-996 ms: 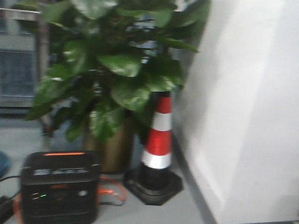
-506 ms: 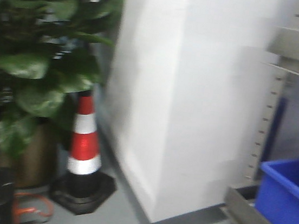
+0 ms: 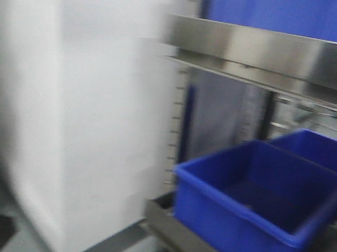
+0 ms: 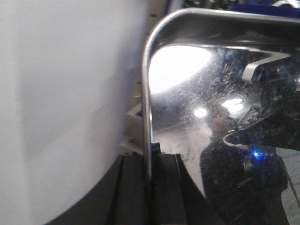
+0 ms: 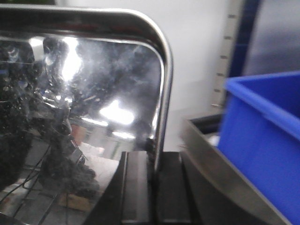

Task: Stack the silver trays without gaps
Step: 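Drive the base back up to the shelf of blue bins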

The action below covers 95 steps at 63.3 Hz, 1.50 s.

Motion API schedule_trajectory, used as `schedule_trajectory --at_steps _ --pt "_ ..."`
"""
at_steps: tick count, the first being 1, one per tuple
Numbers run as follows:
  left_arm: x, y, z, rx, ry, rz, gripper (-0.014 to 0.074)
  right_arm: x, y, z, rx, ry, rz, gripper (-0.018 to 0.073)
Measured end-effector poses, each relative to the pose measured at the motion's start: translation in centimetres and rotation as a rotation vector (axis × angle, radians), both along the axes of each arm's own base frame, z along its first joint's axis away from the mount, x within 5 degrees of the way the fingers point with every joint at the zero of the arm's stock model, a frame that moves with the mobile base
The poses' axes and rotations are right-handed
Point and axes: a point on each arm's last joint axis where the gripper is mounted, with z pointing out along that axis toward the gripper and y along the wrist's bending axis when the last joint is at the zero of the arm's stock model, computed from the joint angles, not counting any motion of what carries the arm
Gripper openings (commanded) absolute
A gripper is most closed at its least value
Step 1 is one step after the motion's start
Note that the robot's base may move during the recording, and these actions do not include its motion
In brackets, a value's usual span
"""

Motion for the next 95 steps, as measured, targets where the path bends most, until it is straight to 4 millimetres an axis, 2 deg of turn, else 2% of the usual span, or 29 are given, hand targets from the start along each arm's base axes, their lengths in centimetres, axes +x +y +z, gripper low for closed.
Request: schedule_trajectory --at_steps 95 --pt "0.00 0.00 0.00 0.000 0.000 0.000 -0.0016 0.01 -0.01 0.01 -0.004 -0.003 -0.001 -0.0081"
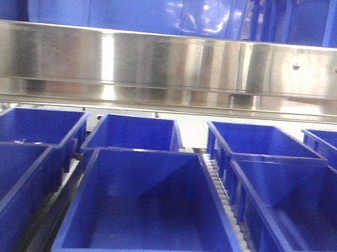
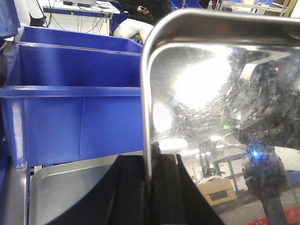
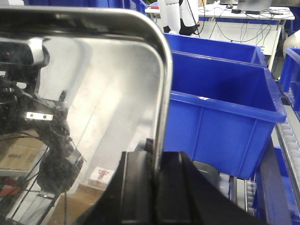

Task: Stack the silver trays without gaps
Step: 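Drive the base back up to the shelf of blue bins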

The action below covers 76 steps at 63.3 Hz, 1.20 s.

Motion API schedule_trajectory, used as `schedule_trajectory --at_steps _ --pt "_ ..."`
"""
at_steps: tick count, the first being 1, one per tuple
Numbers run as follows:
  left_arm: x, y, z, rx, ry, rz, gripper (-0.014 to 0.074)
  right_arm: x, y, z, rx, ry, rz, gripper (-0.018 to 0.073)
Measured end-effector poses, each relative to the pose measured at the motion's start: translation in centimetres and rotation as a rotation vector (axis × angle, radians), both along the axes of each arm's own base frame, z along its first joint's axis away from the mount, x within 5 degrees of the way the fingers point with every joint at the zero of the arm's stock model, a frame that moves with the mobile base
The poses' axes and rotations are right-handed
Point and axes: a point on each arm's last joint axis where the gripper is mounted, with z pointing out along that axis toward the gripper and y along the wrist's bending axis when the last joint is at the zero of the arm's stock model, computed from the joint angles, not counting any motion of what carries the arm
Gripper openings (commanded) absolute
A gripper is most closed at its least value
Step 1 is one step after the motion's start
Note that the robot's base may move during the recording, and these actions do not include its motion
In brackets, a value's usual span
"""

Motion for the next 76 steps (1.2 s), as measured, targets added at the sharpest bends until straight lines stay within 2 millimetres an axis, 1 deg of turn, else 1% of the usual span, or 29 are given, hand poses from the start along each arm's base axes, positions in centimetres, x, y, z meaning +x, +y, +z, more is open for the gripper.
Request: schedule_trajectory --at_steps 76 --pt "0.00 0.00 0.00 0.000 0.000 0.000 -0.0016 0.00 0.00 0.00 0.000 0.000 0.000 -0.0081"
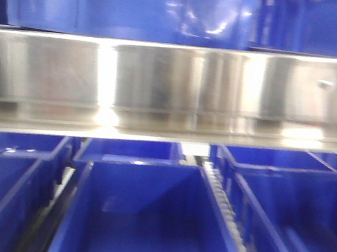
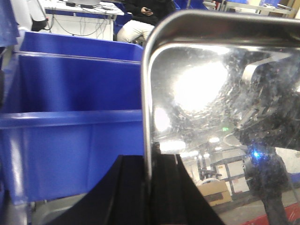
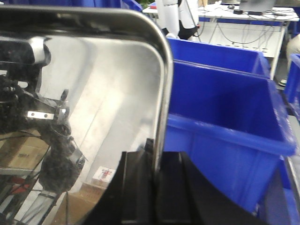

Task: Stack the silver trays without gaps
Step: 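Drive the base back up to the shelf of blue bins, then lower the held tray onto the silver tray on the shelf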

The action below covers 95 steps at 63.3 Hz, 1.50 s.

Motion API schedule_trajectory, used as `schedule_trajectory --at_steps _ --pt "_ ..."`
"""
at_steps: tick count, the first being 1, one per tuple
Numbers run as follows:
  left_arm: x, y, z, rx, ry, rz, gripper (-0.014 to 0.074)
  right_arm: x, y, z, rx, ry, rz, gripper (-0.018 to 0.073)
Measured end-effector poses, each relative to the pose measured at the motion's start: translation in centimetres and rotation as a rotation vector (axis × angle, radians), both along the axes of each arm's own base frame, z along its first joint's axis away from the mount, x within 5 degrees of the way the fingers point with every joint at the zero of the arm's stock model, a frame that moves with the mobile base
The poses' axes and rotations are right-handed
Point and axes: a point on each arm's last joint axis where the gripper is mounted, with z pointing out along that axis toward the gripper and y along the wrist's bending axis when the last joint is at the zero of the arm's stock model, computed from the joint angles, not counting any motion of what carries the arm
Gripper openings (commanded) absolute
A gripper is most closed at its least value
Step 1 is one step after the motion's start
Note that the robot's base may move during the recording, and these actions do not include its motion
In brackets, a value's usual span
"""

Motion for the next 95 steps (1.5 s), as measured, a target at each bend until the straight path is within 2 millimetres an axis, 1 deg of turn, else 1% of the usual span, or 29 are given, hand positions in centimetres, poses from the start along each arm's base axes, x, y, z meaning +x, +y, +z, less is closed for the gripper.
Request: schedule_trajectory --at_steps 95 --pt "0.00 0.00 0.00 0.000 0.000 0.000 -0.0016 0.00 0.01 0.01 0.001 -0.001 0.001 -0.0081"
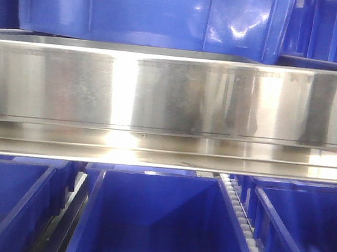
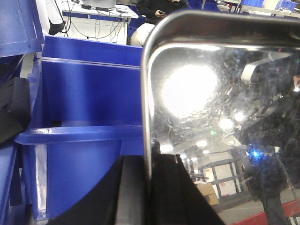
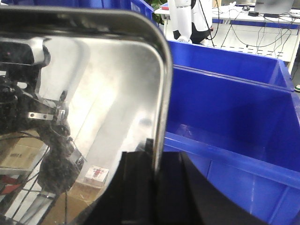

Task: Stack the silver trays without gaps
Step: 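Lower the held tray onto the silver tray on the shelf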

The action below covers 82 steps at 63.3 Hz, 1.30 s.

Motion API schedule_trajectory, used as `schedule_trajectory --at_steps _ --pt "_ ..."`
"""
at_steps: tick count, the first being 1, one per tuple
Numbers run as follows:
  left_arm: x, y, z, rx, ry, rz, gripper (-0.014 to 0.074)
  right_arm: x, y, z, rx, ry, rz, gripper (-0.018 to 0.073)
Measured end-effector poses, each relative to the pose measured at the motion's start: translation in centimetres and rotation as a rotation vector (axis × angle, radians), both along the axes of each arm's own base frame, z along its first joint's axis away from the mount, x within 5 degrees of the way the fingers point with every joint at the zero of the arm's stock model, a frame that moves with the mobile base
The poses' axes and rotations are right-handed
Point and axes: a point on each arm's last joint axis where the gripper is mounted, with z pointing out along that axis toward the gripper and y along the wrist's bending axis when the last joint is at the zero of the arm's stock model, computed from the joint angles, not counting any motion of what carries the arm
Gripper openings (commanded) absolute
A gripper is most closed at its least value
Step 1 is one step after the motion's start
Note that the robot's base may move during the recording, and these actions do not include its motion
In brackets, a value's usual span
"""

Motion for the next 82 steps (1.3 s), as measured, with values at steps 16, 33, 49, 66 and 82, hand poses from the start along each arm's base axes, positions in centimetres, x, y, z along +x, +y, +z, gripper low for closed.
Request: schedule_trajectory --at_steps 16,33,49,66,82 --pt "0.0 0.0 0.0 0.000 0.000 0.000 -0.0016 0.0 0.0 0.0 0.000 0.000 0.000 -0.0081" --pt "0.0 0.0 0.2 -0.008 -0.024 0.001 -0.0016 0.0 0.0 0.0 0.003 -0.005 0.004 -0.0081" --pt "0.1 0.0 0.6 -0.013 -0.061 0.004 -0.0016 0.0 0.2 0.5 0.018 -0.049 0.028 -0.0081" --pt "0.1 0.0 0.5 -0.013 -0.050 0.002 -0.0016 0.0 0.0 0.1 0.029 0.001 0.011 -0.0081" --pt "0.0 0.0 -0.9 0.027 0.093 -0.004 -0.0016 0.4 0.0 -2.1 -0.031 0.174 -0.062 -0.0081"
